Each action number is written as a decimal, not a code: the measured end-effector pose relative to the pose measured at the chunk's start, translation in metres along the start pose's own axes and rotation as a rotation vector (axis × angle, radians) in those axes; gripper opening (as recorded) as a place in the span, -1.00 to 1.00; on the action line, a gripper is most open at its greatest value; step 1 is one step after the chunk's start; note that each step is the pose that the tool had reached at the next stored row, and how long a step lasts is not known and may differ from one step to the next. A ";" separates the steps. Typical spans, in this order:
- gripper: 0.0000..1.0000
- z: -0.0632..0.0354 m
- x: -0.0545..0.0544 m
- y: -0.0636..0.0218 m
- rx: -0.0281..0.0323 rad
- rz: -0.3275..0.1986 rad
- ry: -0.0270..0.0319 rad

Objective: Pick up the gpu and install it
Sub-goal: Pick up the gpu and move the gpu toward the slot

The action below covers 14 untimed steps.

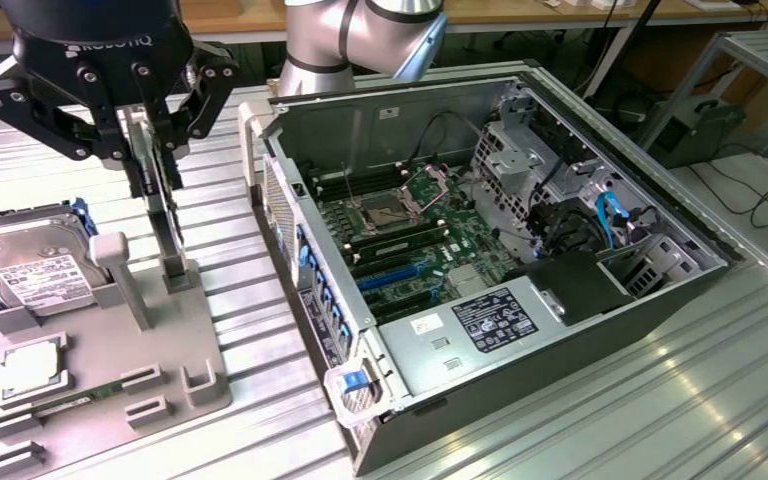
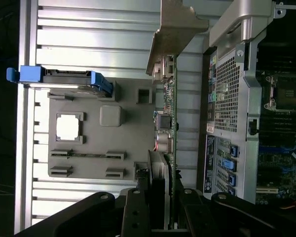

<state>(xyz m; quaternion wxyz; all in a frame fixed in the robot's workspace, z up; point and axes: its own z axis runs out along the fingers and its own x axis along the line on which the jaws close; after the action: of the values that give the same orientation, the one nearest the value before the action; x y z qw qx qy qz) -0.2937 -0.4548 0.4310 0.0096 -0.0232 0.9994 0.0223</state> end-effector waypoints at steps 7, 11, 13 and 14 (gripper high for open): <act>-0.44 0.0000 -0.004 -0.0002 0.0001 0.000 0.0001; -0.44 0.0001 -0.010 -0.0005 0.0001 0.000 0.0001; -0.44 0.0002 -0.014 -0.0007 0.0001 0.000 0.0001; -0.44 0.0002 -0.016 -0.0007 0.0001 0.000 0.0001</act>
<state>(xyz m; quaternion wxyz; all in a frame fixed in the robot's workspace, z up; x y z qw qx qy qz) -0.2777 -0.4548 0.4311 0.0095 -0.0232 0.9994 0.0223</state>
